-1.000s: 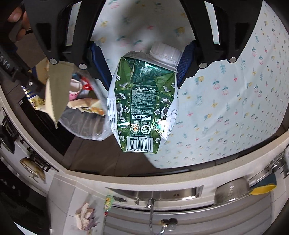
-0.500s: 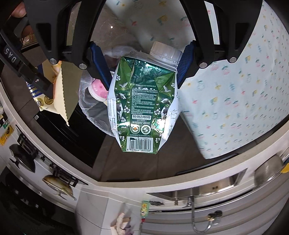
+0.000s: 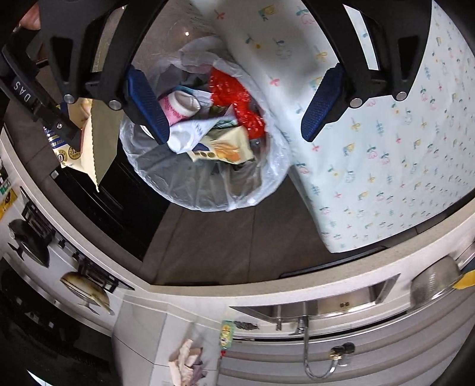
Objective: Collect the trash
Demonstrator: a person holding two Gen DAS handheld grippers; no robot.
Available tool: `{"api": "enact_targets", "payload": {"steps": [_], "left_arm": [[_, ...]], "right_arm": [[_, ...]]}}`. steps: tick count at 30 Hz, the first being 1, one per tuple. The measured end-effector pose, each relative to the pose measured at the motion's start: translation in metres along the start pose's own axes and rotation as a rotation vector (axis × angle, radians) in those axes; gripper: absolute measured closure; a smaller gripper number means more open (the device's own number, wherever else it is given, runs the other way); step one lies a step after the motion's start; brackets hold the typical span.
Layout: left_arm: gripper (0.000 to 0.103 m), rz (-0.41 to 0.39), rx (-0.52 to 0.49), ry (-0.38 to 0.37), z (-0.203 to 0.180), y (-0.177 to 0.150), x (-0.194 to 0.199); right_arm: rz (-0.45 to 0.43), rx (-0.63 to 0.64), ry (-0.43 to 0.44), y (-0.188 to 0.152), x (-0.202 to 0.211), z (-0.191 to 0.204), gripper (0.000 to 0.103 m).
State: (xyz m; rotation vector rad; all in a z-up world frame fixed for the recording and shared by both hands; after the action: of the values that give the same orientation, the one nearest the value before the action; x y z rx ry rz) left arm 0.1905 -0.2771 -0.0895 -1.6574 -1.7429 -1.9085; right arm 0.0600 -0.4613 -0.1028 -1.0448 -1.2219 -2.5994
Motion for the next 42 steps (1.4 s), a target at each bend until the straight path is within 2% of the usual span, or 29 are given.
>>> {"api": "enact_targets", "payload": {"steps": [6,8,9,10,11,13,19,29,42], "left_arm": [[0.016,-0.034,0.058,0.061,0.031,-0.001,0.019],[0.016,-0.044,0.079,0.078,0.043,-0.002,0.026],[0.016,-0.049,0.086,0.09,0.048,-0.003,0.028],[0.016,-0.055,0.092,0.104,0.053,-0.003,0.031],[0.015,-0.061,0.096,0.122,0.058,-0.004,0.034],[0.014,-0.068,0.103,0.143,0.066,-0.006,0.04],[0.014,-0.07,0.112,0.149,0.075,-0.014,0.05],[0.01,-0.091,0.072,0.146,0.055,-0.029,0.073],[0.007,-0.115,0.052,0.175,0.037,-0.052,0.114]], "right_arm": [[0.007,0.056,0.046,0.007,-0.016,0.033,0.081],[0.025,0.084,0.05,0.008,-0.026,0.045,0.075],[0.048,0.111,0.038,0.006,-0.036,0.052,0.069],[0.067,0.13,0.021,0.004,-0.045,0.056,0.05],[0.079,0.142,-0.001,0.001,-0.053,0.059,0.045],[0.097,0.153,-0.008,-0.003,-0.059,0.063,0.045],[0.081,0.138,-0.003,-0.011,-0.043,0.064,0.044],[0.053,0.25,-0.042,-0.024,-0.001,0.072,0.025],[0.025,0.401,-0.077,-0.053,0.055,0.087,0.016]]}}
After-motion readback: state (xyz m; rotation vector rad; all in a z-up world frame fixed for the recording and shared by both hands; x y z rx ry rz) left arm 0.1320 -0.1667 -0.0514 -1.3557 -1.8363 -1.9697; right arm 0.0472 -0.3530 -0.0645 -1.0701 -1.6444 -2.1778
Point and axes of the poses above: each gripper's, at about its wrist camera, not at the fingertips, and x roughly against the way its jaws point, z to its left, y to its top, the point moved 5 cm from there along -x, roughly the way its jaws point, and after that the axes turned 8 degrees about -y, right-handed, at the moved point
